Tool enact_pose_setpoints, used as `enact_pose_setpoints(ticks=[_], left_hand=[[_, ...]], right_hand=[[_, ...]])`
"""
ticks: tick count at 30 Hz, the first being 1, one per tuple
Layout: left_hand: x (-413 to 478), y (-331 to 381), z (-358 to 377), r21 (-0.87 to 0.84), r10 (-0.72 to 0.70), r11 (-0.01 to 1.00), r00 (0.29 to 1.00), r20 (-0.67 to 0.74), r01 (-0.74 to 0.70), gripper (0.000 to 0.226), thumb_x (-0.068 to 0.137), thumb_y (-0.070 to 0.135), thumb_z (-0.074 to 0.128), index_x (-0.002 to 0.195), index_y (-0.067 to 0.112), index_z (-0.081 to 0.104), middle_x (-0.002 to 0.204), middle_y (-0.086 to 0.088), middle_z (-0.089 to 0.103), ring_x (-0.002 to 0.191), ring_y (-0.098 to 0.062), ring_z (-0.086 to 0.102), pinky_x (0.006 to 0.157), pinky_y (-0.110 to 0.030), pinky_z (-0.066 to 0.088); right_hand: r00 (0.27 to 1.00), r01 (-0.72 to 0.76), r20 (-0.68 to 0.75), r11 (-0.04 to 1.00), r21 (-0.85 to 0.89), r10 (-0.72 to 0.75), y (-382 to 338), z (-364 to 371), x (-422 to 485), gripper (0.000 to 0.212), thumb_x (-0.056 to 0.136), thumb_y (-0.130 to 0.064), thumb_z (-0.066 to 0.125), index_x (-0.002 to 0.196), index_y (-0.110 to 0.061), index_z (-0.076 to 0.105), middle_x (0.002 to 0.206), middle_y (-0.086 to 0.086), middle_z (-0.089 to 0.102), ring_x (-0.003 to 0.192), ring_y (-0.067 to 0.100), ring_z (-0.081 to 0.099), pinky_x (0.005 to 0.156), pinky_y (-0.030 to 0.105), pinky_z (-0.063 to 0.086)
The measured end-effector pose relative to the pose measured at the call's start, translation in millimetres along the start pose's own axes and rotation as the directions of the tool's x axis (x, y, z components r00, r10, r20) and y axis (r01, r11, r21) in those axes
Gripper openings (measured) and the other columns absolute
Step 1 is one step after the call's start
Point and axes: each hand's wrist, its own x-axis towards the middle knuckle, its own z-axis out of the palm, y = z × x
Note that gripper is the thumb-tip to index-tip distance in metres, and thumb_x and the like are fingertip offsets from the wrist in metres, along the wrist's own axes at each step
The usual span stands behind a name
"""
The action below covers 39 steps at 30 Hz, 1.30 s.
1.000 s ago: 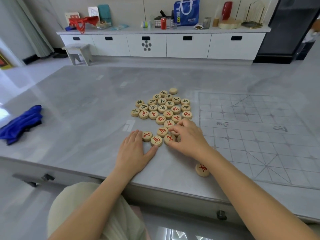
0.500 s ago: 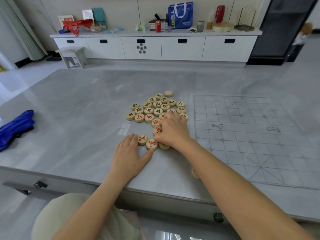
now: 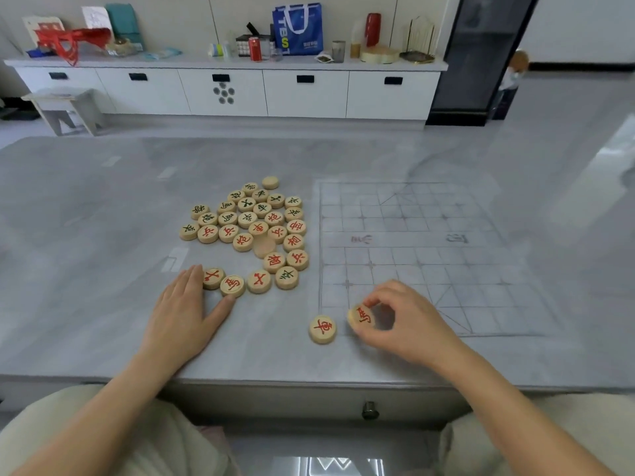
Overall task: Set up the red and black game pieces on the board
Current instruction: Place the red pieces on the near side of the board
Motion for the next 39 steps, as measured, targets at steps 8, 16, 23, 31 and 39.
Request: enact_pose_setpoints(ticks=[8,16,23,31,39], left_hand=[[-2.0,-0.7,1.9,0.022,0.005,1.0,1.0,0.01,-0.005,0.083,0.085,0.066,0.034,0.145,0.009,0.028,0.149,-0.011,0.037,0.136,-0.027,0.036,0.111,-0.043,0.031],[-3.6,1.3,-0.4,-0.014,0.012,1.0,1.0,-0.015,-0.012,0.077,0.089,0.061,0.039,0.145,0.01,0.029,0.149,-0.01,0.037,0.135,-0.026,0.036,0.112,-0.041,0.031],[-4.5,3.8,-2.5,-0.048,0.012,0.999,1.0,-0.025,-0.013,0.078,0.088,0.062,0.041,0.146,0.011,0.026,0.15,-0.008,0.034,0.136,-0.023,0.035,0.112,-0.038,0.029],[-6.1,5.4,-4.2,-0.069,0.006,0.998,0.998,-0.057,-0.009,0.08,0.087,0.062,0.044,0.146,0.012,0.026,0.151,-0.006,0.033,0.137,-0.021,0.032,0.112,-0.035,0.026],[-2.6,1.6,-0.7,-0.06,0.031,0.998,0.996,-0.08,-0.036,0.076,0.086,0.062,0.046,0.142,0.012,0.033,0.143,-0.005,0.043,0.13,-0.021,0.04,0.108,-0.035,0.032]], right_hand=[[0.988,0.094,-0.115,0.993,-0.065,-0.101,-0.1,29.8,-9.6,0.046,0.071,-0.063,0.054,0.102,-0.03,0.062,0.098,-0.017,0.047,0.09,0.0,0.042,0.084,0.024,0.036],[0.982,0.077,-0.17,0.996,-0.043,-0.084,3.2,36.4,-11.0,0.053,0.067,-0.064,0.048,0.1,-0.026,0.063,0.096,-0.015,0.048,0.089,0.003,0.047,0.084,0.027,0.043],[0.984,-0.033,-0.157,0.951,0.308,0.085,-15.4,18.4,-0.3,0.08,0.059,-0.081,0.053,0.123,-0.034,0.046,0.106,-0.017,0.05,0.094,0.003,0.051,0.076,0.022,0.043],[0.99,0.045,-0.139,0.977,0.209,-0.016,-63.1,38.6,29.2,0.056,0.077,-0.052,0.066,0.126,-0.03,0.049,0.114,-0.012,0.049,0.099,0.004,0.049,0.082,0.024,0.042],[0.964,-0.023,-0.245,0.955,0.297,0.099,-31.1,27.2,38.3,0.025,0.088,-0.03,0.06,0.113,-0.026,0.059,0.105,-0.007,0.057,0.088,0.003,0.053,0.068,0.011,0.036]])
